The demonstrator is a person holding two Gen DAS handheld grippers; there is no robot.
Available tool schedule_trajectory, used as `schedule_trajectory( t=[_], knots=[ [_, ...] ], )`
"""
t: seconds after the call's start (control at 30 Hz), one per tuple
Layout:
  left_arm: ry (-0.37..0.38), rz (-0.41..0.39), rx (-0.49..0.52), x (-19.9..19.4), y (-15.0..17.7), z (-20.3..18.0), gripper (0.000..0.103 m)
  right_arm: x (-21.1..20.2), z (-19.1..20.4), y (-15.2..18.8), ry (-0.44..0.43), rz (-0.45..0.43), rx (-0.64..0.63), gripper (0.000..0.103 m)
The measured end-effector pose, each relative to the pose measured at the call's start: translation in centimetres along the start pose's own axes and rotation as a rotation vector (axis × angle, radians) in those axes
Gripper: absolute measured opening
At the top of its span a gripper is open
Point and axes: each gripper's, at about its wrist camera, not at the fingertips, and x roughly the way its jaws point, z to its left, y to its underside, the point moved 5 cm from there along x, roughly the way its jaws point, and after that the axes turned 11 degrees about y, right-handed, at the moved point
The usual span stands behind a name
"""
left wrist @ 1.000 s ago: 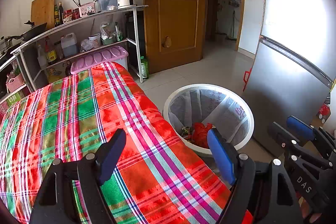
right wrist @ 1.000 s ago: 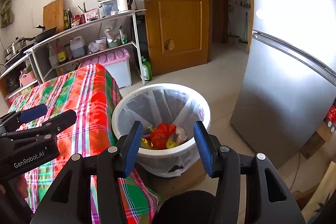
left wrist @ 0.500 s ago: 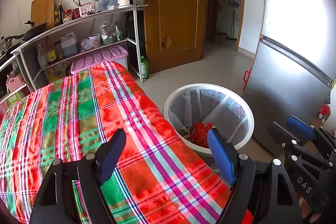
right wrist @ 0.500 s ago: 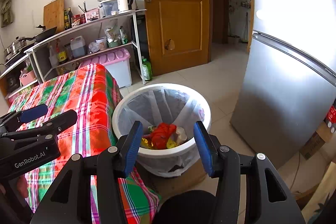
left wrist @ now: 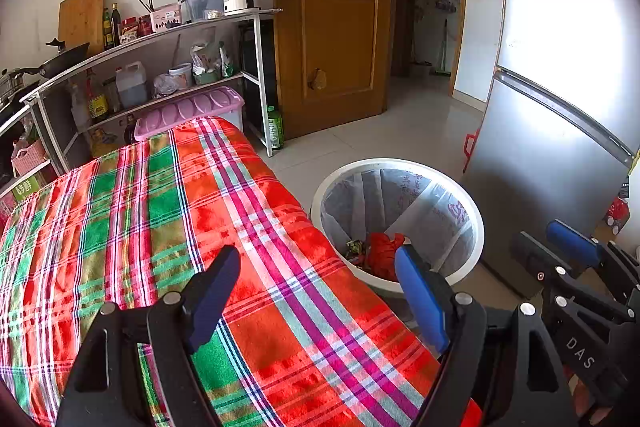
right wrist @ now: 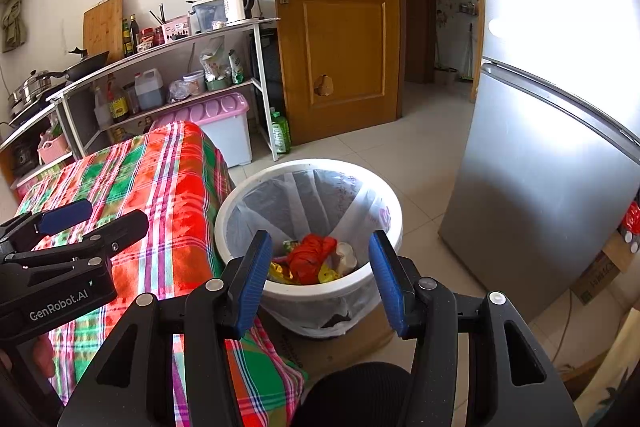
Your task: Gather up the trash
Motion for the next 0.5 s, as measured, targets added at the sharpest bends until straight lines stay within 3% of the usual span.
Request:
schedule_trajectory(
  t=[0.5],
  knots=[
    [0.002,0.001,-0.002,0.07,0.05,-0.11,0.081,-0.13,-0.03,-0.02,-0.002,0.0,0.0,0.051]
  ],
)
